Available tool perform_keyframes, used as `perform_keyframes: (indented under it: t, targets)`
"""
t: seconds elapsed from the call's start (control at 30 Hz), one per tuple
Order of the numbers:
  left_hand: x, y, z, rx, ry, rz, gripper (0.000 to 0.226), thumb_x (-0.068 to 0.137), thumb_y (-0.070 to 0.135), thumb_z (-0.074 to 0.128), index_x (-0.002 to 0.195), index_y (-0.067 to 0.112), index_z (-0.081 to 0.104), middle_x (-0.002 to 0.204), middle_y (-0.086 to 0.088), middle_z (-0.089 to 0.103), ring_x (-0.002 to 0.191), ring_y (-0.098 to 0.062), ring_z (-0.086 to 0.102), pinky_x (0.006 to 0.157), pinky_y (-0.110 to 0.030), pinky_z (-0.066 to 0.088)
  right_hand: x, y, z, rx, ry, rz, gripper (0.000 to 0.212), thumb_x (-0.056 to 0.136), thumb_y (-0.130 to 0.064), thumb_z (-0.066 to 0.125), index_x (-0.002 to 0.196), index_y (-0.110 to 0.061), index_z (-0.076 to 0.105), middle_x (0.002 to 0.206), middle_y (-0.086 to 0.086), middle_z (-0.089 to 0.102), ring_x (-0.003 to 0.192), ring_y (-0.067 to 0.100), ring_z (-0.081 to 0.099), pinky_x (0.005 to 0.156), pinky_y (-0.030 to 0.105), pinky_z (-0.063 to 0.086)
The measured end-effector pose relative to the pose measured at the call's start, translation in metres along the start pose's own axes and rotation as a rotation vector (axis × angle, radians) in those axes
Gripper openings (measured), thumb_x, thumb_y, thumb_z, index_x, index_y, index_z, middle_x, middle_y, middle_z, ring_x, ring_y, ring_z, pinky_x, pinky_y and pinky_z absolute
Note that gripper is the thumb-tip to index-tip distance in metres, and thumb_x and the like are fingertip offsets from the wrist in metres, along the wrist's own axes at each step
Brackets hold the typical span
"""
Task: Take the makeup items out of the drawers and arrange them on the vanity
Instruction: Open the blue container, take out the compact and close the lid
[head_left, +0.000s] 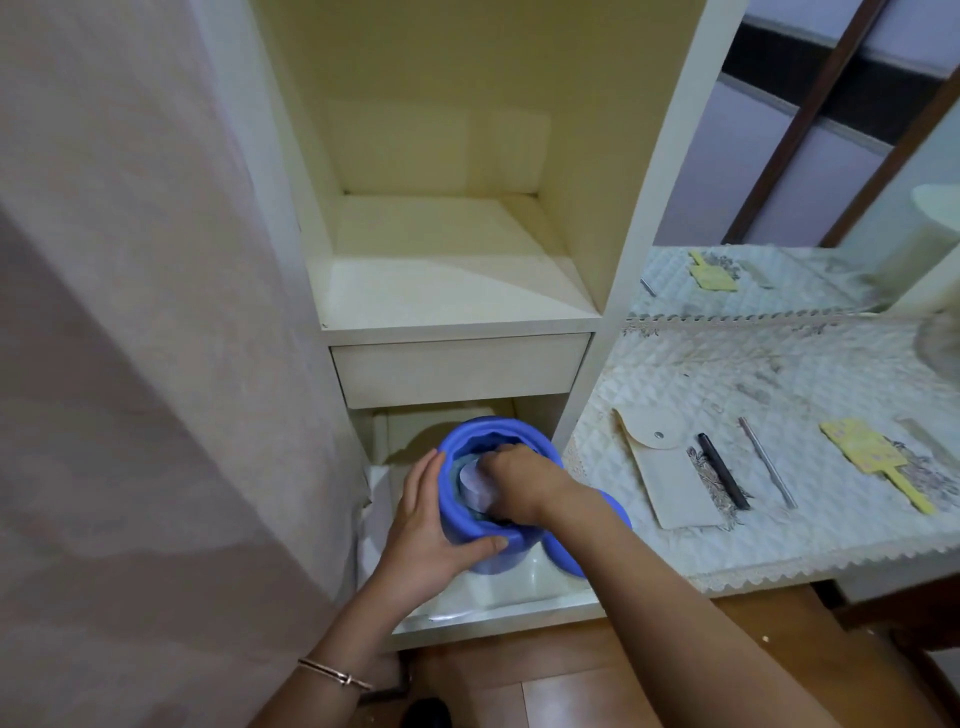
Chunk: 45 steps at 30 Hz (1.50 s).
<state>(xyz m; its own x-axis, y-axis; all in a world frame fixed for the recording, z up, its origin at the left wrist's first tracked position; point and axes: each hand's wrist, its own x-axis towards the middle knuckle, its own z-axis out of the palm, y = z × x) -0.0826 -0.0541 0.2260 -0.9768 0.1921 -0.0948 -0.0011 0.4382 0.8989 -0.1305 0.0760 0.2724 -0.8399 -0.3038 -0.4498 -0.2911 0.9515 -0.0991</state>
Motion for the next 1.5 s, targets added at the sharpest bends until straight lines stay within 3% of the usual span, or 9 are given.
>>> perform_keyframes:
  t: [0.13, 0.37, 0.5, 0.63, 0.77, 1.0, 1.17, 1.33, 1.5]
  targets:
    - [0.002, -0.002, 0.000, 0.000, 0.003, 0.001, 0.124, 0.036, 0.065, 0.065, 0.142, 0.025, 0.014, 0.134, 0.022, 0.012, 0.122, 0.007, 0.021, 0.099, -0.014, 0.024, -0.002, 0.002, -0.001, -0.030, 0.026, 0.012, 0.022, 0.088, -0.022, 0.046, 0.094, -0.005, 0.059, 0.107, 0.014, 0.067, 0.100, 0.031, 0.060, 0.086, 0.034, 0.045]
    - [0.008, 0.004, 0.002, -0.065, 0.025, 0.008, 0.109, 0.044, 0.056, 0.063, 0.139, 0.017, 0.027, 0.128, 0.013, 0.014, 0.122, 0.000, 0.022, 0.102, -0.017, 0.022, -0.057, 0.018, -0.015, 0.535, 0.589, 0.007, 0.060, 0.064, -0.053, 0.040, 0.101, -0.012, 0.063, 0.092, 0.006, 0.070, 0.086, 0.021, 0.061, 0.078, 0.035, 0.049]
    - [0.019, 0.004, 0.016, -0.042, 0.259, -0.007, 0.074, 0.063, 0.026, 0.070, 0.129, 0.006, 0.043, 0.133, -0.011, 0.036, 0.125, -0.019, 0.036, 0.102, -0.023, 0.025, -0.077, 0.050, -0.004, 0.878, 0.843, 0.068, 0.022, 0.065, -0.038, 0.055, 0.087, -0.040, 0.061, 0.079, -0.029, 0.066, 0.079, -0.007, 0.059, 0.071, 0.004, 0.045]
    - [0.029, 0.006, 0.030, -0.063, 0.376, -0.094, 0.057, 0.075, -0.005, 0.064, 0.127, 0.003, 0.042, 0.128, -0.018, 0.045, 0.120, -0.031, 0.043, 0.100, -0.032, 0.032, -0.079, 0.093, 0.015, 1.101, 1.065, 0.294, 0.013, 0.074, -0.028, 0.066, 0.081, -0.036, 0.059, 0.077, -0.021, 0.067, 0.071, -0.001, 0.059, 0.064, 0.014, 0.047]
    - [0.028, 0.006, 0.033, -0.043, 0.414, -0.138, 0.057, 0.076, -0.009, 0.061, 0.128, 0.004, 0.043, 0.129, -0.017, 0.046, 0.121, -0.029, 0.044, 0.099, -0.028, 0.031, -0.056, 0.135, 0.032, 1.003, 0.967, 0.420, 0.024, 0.074, -0.041, 0.063, 0.093, -0.025, 0.062, 0.088, -0.011, 0.064, 0.080, 0.004, 0.059, 0.066, 0.019, 0.041]
    - [0.022, 0.020, 0.033, -0.021, 0.422, -0.199, 0.059, 0.077, -0.007, 0.061, 0.130, 0.011, 0.042, 0.122, -0.003, 0.046, 0.114, -0.015, 0.044, 0.097, -0.022, 0.032, 0.025, 0.181, 0.042, 0.572, 0.705, 0.268, 0.031, 0.085, -0.012, 0.060, 0.114, -0.003, 0.060, 0.115, 0.017, 0.064, 0.109, 0.035, 0.055, 0.087, 0.038, 0.044]
    - [0.021, 0.022, 0.033, -0.008, 0.464, -0.233, 0.060, 0.076, -0.007, 0.062, 0.130, 0.010, 0.043, 0.124, -0.007, 0.050, 0.112, -0.014, 0.047, 0.083, 0.001, 0.033, 0.043, 0.184, 0.063, 0.449, 0.415, 0.241, 0.034, 0.082, -0.018, 0.059, 0.114, -0.005, 0.058, 0.123, 0.015, 0.058, 0.114, 0.034, 0.049, 0.092, 0.038, 0.041]
    - [0.021, 0.020, 0.035, -0.109, 0.459, -0.238, 0.060, 0.073, 0.008, 0.062, 0.129, 0.014, 0.043, 0.131, -0.013, 0.051, 0.119, -0.023, 0.050, 0.102, -0.032, 0.040, 0.009, 0.177, 0.086, 0.626, 0.600, 0.178, 0.035, 0.078, -0.026, 0.057, 0.099, -0.001, 0.068, 0.105, 0.022, 0.067, 0.103, 0.039, 0.058, 0.091, 0.041, 0.045]
    - [0.022, 0.016, 0.035, -0.190, 0.466, -0.252, 0.057, 0.068, 0.017, 0.059, 0.121, 0.032, 0.043, 0.131, -0.014, 0.050, 0.120, -0.026, 0.050, 0.105, -0.048, 0.040, -0.047, 0.140, 0.115, 0.723, 0.516, 0.109, 0.054, 0.066, -0.058, 0.044, 0.091, -0.015, 0.068, 0.085, -0.003, 0.062, 0.088, 0.015, 0.053, 0.081, 0.025, 0.041]
